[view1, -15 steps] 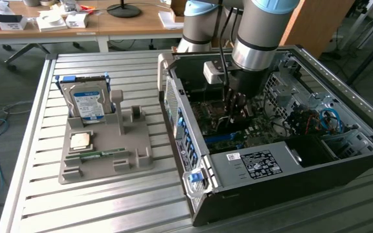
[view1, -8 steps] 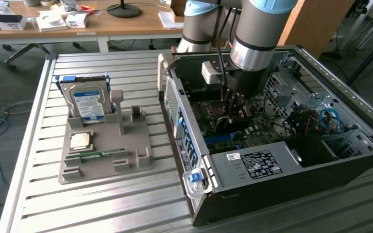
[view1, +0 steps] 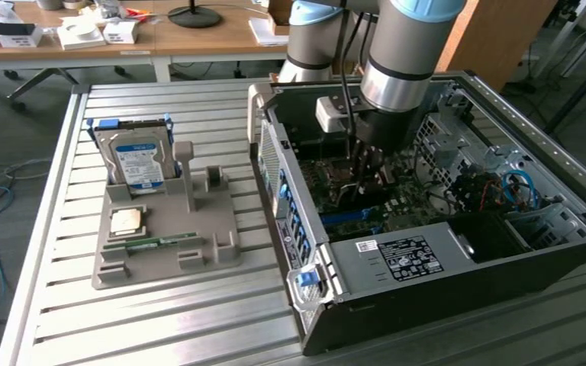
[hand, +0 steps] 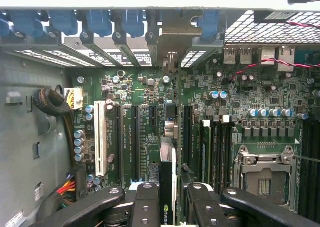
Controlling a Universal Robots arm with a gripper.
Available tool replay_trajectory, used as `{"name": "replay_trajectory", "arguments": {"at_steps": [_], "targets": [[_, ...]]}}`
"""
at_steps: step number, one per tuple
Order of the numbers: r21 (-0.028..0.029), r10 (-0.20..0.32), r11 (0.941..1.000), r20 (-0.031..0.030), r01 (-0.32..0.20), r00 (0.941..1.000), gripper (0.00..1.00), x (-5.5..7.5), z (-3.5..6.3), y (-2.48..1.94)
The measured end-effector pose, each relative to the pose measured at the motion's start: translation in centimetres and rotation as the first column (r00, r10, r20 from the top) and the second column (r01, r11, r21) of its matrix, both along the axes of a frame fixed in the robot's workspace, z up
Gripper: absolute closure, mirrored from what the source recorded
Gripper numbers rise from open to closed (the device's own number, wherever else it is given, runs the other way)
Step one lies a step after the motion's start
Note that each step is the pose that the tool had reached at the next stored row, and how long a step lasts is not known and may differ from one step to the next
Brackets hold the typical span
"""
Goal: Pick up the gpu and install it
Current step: 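Insert the gpu into the slot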
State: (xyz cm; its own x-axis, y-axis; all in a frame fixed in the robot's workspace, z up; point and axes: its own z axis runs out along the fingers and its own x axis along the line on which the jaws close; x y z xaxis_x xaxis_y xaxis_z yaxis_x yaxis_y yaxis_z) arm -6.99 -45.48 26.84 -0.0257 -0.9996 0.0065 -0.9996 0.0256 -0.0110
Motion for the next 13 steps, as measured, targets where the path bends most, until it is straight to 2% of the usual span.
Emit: {"name": "replay_trajectory", "arguments": {"at_steps": [13], "targets": [[0.0002, 0.0, 1.0, 0.0001, 0.0, 1.0, 0.74, 0.0, -0.14, 0.0]]}}
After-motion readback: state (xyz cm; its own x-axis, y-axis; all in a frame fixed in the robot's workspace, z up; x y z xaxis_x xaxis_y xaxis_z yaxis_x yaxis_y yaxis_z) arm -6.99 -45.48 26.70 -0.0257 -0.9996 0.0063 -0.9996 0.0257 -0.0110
